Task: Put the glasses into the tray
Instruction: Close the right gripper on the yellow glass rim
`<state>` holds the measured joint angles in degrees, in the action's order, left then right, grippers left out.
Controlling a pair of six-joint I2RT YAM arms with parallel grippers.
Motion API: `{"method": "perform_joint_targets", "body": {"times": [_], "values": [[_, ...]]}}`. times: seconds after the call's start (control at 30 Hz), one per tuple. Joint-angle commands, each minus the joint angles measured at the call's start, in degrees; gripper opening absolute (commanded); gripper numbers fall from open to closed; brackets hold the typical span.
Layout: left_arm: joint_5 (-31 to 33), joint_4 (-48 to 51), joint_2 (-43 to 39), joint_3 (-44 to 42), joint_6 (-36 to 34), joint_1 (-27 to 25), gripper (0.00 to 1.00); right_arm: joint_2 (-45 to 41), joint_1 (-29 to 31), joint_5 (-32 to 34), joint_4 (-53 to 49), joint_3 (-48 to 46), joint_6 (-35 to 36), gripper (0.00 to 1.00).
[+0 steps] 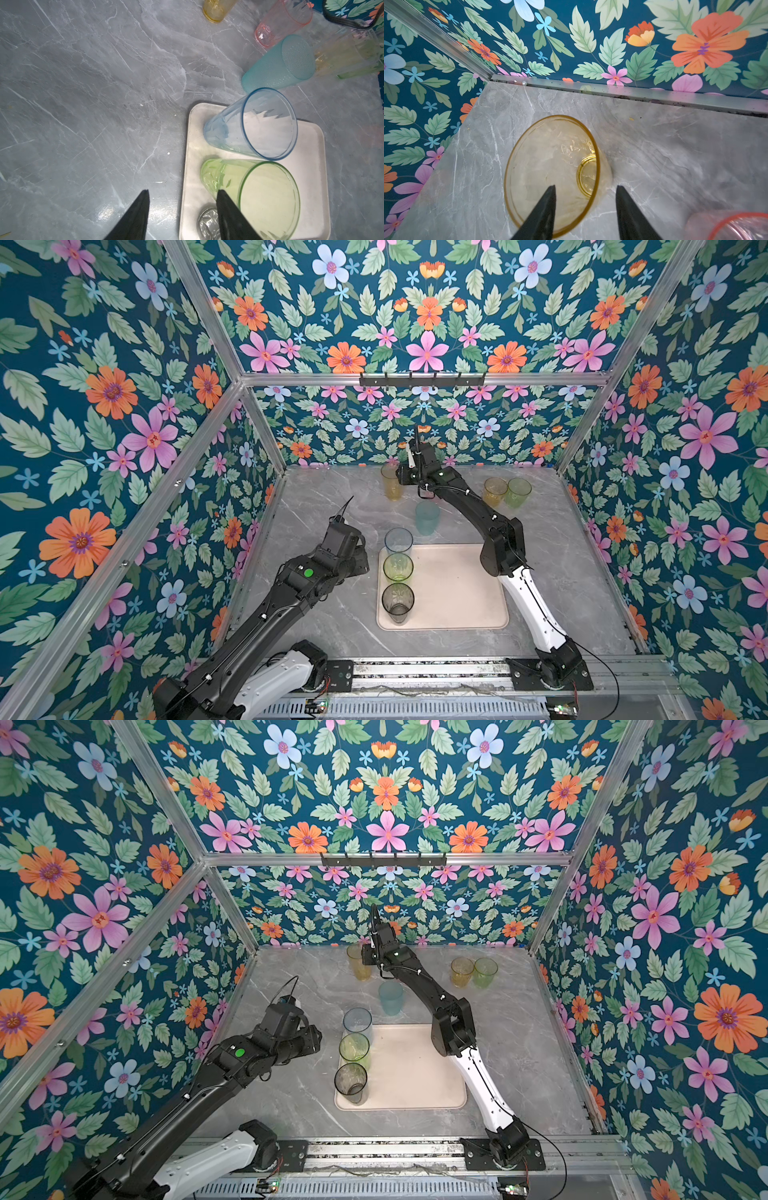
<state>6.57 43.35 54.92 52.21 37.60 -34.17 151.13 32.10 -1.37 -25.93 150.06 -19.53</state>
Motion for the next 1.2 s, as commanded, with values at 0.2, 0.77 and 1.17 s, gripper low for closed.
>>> {"method": "perform_joint_targets", "body": {"times": [0.2,0.77,1.17], "values": [[0.57,0.06,-0.86,-0.61,1.1,0.07,0.55,0.3,0.11,-0.13,-0.04,0.67,-0.12,0.38],[0.8,-0.16,-2.24,-2.35,1.87,0.07,0.55,-1.67,0.08,-0.42,-2.88,-1.15,0.42,0.25],[1.17,0.32,-3.28,-2.72,2.07,0.07,0.55,-2.43,0.07,-0.07,-5.46,-1.44,1.11,0.18]]}}
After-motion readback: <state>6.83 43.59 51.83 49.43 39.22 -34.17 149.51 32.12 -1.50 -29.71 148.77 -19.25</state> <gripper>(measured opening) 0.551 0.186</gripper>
